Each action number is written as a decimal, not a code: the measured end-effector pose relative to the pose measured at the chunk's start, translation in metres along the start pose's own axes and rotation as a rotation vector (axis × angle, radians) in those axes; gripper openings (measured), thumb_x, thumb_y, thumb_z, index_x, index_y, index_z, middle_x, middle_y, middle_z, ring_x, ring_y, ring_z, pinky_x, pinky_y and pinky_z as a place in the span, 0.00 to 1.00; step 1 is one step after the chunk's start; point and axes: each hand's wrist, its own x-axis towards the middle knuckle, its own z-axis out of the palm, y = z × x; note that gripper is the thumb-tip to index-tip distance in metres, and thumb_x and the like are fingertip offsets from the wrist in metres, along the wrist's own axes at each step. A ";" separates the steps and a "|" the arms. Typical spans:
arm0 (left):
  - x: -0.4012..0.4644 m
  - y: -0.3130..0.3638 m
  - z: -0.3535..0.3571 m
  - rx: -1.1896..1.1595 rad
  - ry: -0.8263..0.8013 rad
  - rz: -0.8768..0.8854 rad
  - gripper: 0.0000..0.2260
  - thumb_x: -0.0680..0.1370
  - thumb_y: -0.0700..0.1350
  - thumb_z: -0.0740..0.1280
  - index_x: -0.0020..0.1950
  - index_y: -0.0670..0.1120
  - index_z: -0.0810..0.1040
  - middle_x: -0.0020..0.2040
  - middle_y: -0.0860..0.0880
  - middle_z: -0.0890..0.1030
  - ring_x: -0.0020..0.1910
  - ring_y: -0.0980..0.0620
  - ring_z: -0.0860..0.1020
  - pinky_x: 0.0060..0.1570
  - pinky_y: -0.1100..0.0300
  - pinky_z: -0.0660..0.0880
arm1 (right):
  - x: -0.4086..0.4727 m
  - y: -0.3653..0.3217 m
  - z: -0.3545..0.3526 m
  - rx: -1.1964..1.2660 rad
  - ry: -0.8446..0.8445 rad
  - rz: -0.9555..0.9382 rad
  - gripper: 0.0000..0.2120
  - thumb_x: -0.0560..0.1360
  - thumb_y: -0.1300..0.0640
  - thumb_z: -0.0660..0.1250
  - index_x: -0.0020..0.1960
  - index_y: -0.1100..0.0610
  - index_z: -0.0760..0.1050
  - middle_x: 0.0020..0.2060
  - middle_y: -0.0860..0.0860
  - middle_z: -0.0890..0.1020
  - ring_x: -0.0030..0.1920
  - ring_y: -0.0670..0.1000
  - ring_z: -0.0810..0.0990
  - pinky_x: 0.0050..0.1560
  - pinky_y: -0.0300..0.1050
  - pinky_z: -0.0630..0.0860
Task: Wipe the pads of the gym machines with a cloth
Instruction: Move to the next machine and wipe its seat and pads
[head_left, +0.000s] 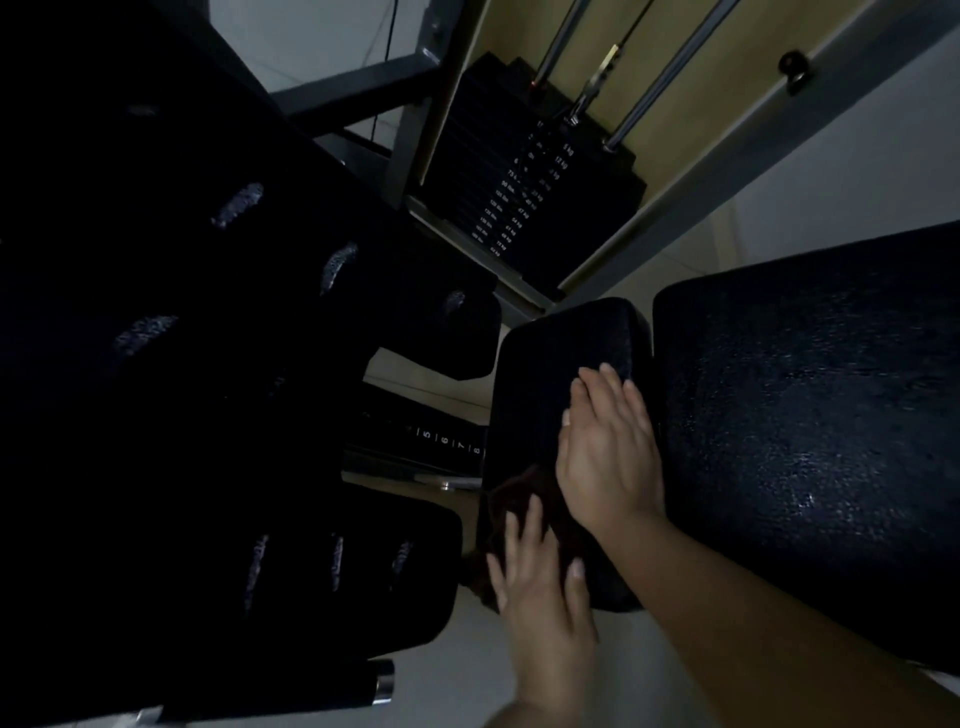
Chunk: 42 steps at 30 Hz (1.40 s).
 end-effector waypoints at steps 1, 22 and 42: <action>-0.005 0.005 0.001 0.020 -0.006 0.015 0.23 0.79 0.53 0.52 0.74 0.65 0.55 0.75 0.69 0.49 0.75 0.64 0.45 0.69 0.61 0.45 | 0.000 0.000 -0.001 0.013 -0.005 -0.001 0.24 0.78 0.58 0.47 0.63 0.68 0.74 0.63 0.60 0.76 0.68 0.58 0.70 0.73 0.50 0.55; 0.018 0.076 -0.068 -0.659 -0.187 -0.253 0.13 0.82 0.44 0.58 0.64 0.56 0.74 0.65 0.50 0.77 0.67 0.51 0.73 0.69 0.49 0.67 | -0.008 -0.018 -0.081 1.165 -0.152 0.271 0.14 0.80 0.53 0.59 0.65 0.44 0.70 0.64 0.36 0.70 0.65 0.32 0.66 0.59 0.22 0.61; 0.220 0.068 -0.257 1.194 -0.175 0.447 0.25 0.81 0.55 0.52 0.77 0.51 0.58 0.79 0.46 0.50 0.77 0.46 0.46 0.74 0.46 0.45 | 0.046 -0.105 -0.038 1.984 -0.089 1.459 0.27 0.80 0.59 0.62 0.75 0.45 0.58 0.69 0.55 0.70 0.67 0.58 0.70 0.65 0.61 0.68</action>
